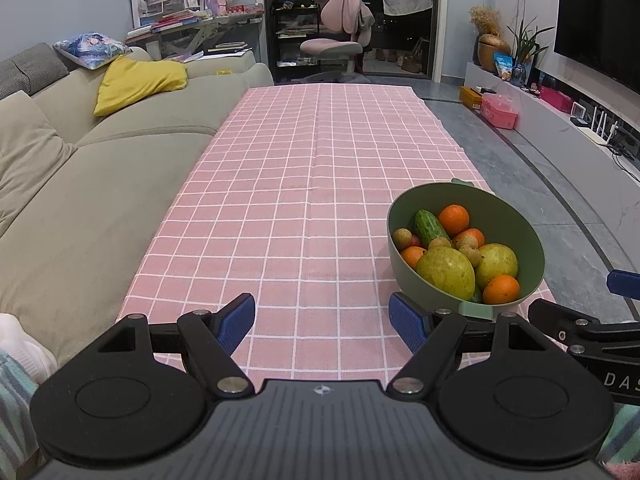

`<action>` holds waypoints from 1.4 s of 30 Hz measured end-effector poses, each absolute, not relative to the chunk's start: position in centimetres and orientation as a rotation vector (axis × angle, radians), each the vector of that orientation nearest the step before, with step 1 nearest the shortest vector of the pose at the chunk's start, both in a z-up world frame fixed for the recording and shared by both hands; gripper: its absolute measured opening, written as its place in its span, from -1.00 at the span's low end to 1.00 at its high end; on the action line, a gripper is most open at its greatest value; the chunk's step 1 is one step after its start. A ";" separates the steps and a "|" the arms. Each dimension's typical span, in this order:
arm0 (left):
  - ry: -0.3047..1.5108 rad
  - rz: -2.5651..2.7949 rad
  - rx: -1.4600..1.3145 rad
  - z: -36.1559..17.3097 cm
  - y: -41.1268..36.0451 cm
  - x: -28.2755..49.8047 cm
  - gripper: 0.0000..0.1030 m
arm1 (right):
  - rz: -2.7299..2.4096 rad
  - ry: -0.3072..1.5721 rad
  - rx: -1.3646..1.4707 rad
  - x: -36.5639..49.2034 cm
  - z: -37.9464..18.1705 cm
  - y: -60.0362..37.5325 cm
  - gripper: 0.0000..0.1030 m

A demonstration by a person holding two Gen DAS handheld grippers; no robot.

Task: Organize fruits

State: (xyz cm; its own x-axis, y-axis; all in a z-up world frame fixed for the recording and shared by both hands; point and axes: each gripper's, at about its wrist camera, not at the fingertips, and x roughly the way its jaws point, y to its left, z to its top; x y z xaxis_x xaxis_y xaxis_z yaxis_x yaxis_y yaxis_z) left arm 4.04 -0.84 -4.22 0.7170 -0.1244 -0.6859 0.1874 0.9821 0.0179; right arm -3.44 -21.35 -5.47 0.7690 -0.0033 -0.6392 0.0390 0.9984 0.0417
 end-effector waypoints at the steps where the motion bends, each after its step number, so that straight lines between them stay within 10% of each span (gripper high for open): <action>1: 0.752 -0.172 0.087 -4.2 -0.8 4.0 0.73 | -0.023 0.693 0.054 -3.4 -5.5 -21.3 0.83; 42: 0.749 -0.158 0.094 -3.8 -0.9 4.0 0.73 | -0.023 0.694 0.054 -3.4 -5.4 -21.3 0.83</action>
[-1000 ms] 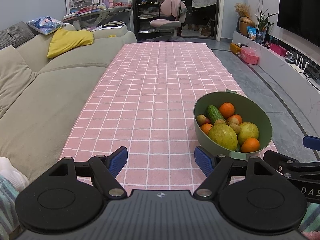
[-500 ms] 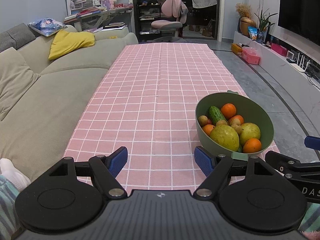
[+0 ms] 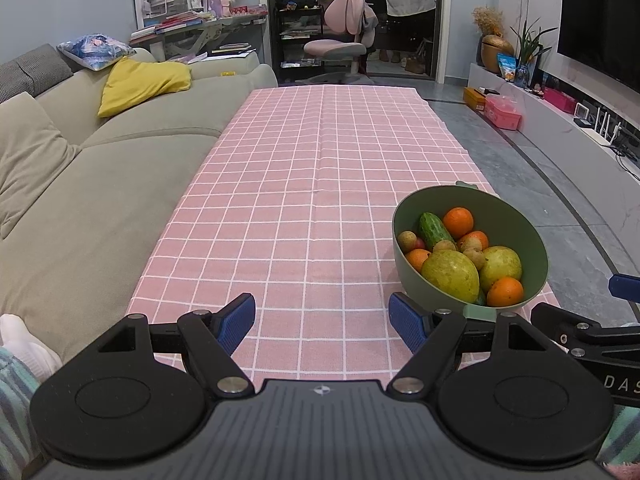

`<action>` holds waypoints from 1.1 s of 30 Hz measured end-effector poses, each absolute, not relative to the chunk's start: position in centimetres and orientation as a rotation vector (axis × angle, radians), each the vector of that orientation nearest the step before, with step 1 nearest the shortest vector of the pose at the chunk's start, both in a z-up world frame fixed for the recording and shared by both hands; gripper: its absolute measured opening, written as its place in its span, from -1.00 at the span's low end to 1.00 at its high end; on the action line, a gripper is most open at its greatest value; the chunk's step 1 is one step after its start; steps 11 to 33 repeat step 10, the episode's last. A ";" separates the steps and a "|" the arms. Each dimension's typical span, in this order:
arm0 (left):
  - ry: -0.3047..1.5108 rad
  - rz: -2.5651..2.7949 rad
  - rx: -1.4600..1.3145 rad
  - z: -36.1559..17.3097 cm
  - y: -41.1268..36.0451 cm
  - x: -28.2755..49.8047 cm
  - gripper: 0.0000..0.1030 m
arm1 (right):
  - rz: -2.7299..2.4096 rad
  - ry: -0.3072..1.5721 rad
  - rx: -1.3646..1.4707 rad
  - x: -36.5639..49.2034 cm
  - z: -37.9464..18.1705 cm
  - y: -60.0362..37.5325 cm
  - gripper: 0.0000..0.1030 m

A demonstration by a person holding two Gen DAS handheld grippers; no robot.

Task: Organize fruits

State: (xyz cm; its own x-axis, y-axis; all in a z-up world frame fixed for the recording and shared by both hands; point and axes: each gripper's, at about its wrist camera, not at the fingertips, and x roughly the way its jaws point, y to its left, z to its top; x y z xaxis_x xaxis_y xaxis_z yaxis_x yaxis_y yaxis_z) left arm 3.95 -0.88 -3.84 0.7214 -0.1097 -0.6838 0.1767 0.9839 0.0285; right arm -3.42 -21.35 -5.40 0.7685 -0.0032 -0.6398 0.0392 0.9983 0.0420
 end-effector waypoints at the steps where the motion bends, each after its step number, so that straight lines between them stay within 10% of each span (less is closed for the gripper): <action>1: 0.749 -0.158 0.094 -3.8 -0.9 3.9 0.73 | -0.023 0.694 0.054 -3.4 -5.4 -21.3 0.83; 33: 0.747 -0.155 0.095 -3.8 -1.0 3.9 0.73 | -0.023 0.694 0.054 -3.4 -5.4 -21.3 0.83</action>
